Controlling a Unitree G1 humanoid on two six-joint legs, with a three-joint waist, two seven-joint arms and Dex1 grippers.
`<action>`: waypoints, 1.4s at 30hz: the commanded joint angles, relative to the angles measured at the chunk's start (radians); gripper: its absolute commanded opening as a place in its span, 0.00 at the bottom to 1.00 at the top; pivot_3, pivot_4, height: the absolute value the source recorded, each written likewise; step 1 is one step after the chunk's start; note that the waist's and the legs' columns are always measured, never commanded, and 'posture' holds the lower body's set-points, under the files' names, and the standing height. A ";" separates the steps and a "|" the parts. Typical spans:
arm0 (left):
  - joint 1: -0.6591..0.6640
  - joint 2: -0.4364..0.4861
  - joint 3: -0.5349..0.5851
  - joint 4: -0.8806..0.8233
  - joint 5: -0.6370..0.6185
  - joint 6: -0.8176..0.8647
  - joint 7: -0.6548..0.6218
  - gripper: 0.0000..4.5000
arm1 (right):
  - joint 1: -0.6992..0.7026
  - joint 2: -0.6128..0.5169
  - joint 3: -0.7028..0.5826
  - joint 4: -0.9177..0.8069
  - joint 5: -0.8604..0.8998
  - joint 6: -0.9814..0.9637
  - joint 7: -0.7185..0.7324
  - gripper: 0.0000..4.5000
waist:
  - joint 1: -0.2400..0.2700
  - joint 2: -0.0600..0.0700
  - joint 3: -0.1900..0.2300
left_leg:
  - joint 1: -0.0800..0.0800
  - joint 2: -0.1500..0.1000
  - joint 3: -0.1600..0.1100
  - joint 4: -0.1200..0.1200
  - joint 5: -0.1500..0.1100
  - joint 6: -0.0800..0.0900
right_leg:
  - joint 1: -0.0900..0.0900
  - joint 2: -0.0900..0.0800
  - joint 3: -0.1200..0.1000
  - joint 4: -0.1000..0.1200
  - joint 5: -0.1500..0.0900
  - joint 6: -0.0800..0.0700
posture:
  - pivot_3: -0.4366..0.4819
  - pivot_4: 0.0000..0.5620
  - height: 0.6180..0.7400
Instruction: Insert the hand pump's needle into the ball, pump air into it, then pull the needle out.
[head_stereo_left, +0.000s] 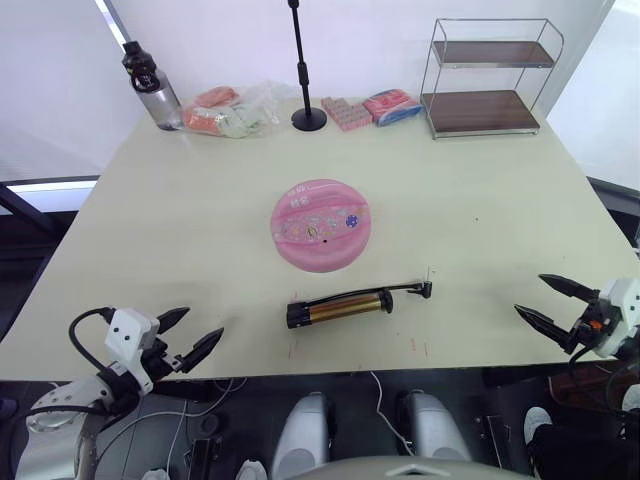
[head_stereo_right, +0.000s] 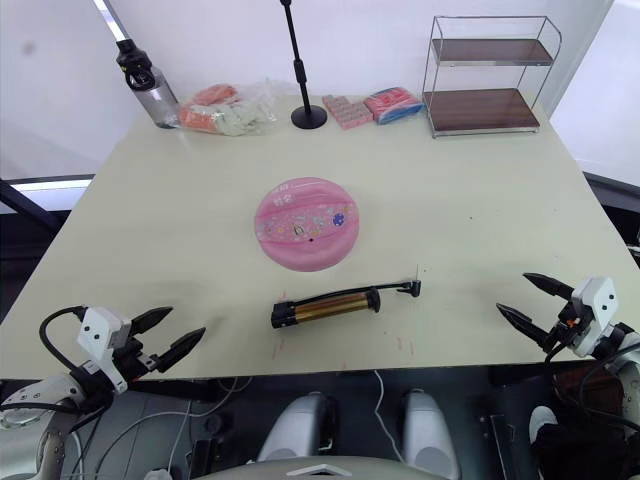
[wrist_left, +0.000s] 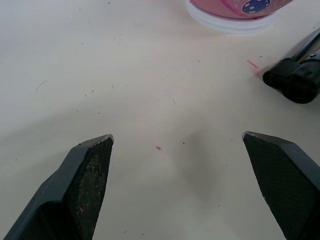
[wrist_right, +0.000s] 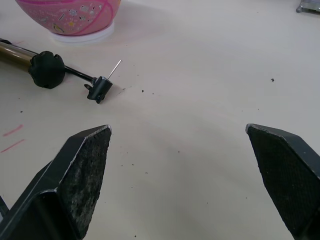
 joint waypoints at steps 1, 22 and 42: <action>0.009 0.014 0.009 -0.004 -0.002 -0.013 -0.008 0.98 | -0.012 -0.008 -0.010 -0.002 0.007 -0.020 0.011 1.00 | 0.000 0.000 0.000 | 0.000 0.000 0.000 0.000 0.000 0.000 | 0.000 0.000 0.000 0.000 0.000 0.000 | 0.48 0.27 1.00; -0.025 0.098 0.010 -0.050 -0.081 0.070 -0.123 0.98 | -0.001 -0.031 -0.002 -0.092 0.052 0.079 0.069 1.00 | 0.001 0.000 0.000 | 0.000 0.001 0.000 0.000 0.000 0.000 | -0.001 0.000 0.000 0.000 0.000 0.000 | 0.48 0.27 1.00; -0.406 0.170 -0.332 -0.220 -0.070 0.258 -0.243 0.30 | 0.089 -0.005 -0.008 -0.294 0.089 0.124 0.031 1.00 | 0.019 0.001 0.001 | 0.000 0.000 0.001 0.000 0.000 0.000 | -0.001 0.004 0.001 0.000 0.000 0.000 | 0.48 0.27 1.00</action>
